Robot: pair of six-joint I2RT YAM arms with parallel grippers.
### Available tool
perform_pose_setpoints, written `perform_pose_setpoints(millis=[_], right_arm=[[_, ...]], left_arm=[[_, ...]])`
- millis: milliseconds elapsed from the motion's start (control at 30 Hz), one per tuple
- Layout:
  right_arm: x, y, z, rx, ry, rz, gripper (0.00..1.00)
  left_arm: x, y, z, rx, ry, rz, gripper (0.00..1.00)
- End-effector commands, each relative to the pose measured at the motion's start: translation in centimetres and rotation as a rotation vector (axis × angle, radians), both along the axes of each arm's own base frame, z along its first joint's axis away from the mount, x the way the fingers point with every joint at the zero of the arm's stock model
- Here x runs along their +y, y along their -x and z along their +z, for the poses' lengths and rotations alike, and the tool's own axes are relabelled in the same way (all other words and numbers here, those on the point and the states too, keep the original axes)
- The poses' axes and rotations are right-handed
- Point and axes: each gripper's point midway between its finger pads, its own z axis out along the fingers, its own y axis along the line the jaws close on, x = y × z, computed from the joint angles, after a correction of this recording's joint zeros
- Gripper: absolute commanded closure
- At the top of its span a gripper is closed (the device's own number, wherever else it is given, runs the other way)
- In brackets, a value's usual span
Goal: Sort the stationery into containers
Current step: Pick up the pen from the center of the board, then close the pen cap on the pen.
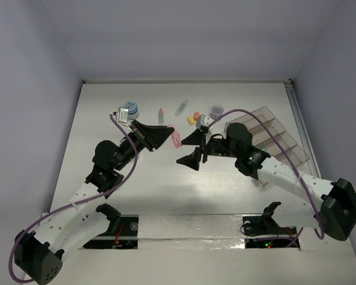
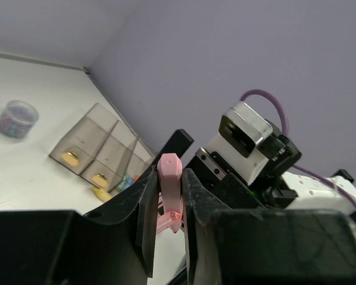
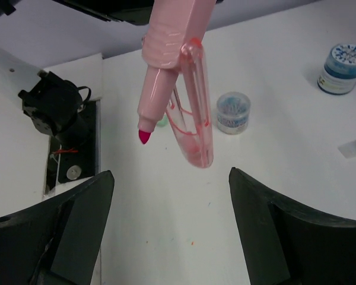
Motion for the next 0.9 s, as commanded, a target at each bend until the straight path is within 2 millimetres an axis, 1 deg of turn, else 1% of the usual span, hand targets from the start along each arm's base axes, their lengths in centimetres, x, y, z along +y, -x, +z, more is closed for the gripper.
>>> perform_pose_setpoints(millis=[0, 100, 200, 233, 300, 333, 433, 500, 533, 567, 733, 800, 833, 867], right_arm=[[0.7, 0.5, 3.0, -0.091, -0.097, 0.063, 0.16], [0.9, 0.2, 3.1, -0.106, -0.111, 0.053, 0.16], [1.2, 0.4, 3.2, -0.096, -0.124, 0.078, 0.21], [1.2, 0.5, 3.4, -0.096, -0.131, 0.083, 0.26], [1.1, 0.7, 3.7, -0.099, -0.145, 0.089, 0.32], [1.1, 0.9, 3.8, -0.101, -0.149, 0.092, 0.38], [1.0, 1.0, 3.7, -0.093, -0.149, 0.097, 0.46], [1.1, 1.2, 3.5, -0.085, -0.146, 0.109, 0.50], [1.1, 1.3, 3.5, -0.077, -0.145, 0.112, 0.54], [1.1, 1.3, 3.3, -0.072, -0.140, 0.115, 0.56], [1.2, 1.3, 2.6, -0.046, -0.121, 0.120, 0.70], [1.2, 1.5, 2.4, -0.033, -0.115, 0.125, 0.79], [1.2, 1.5, 2.3, -0.017, -0.111, 0.124, 0.88], [1.2, 1.8, 2.1, 0.002, -0.100, 0.134, 0.92]], left_arm=[[0.0, 2.4, 3.3, -0.066, 0.088, -0.095, 1.00], [0.0, 2.7, 2.9, -0.051, 0.103, -0.109, 1.00], [0.0, 3.1, 2.7, -0.045, 0.122, -0.129, 1.00], [-0.1, 3.2, 2.6, -0.043, 0.123, -0.133, 1.00], [-0.1, 3.3, 2.6, -0.044, 0.121, -0.137, 1.00], [-0.1, 3.2, 2.3, -0.036, 0.117, -0.137, 1.00], [0.0, 3.1, 2.0, -0.032, 0.118, -0.128, 1.00], [0.0, 3.1, 1.9, -0.029, 0.119, -0.127, 1.00], [0.0, 3.1, 1.9, -0.029, 0.119, -0.127, 1.00], [-0.1, 3.0, 1.8, -0.028, 0.118, -0.127, 1.00], [0.1, 3.0, 2.1, -0.038, 0.118, -0.116, 1.00], [0.3, 2.8, 2.2, -0.050, 0.108, -0.098, 1.00], [0.3, 2.7, 2.3, -0.051, 0.101, -0.090, 1.00], [0.4, 2.5, 2.2, -0.049, 0.095, -0.080, 1.00]])
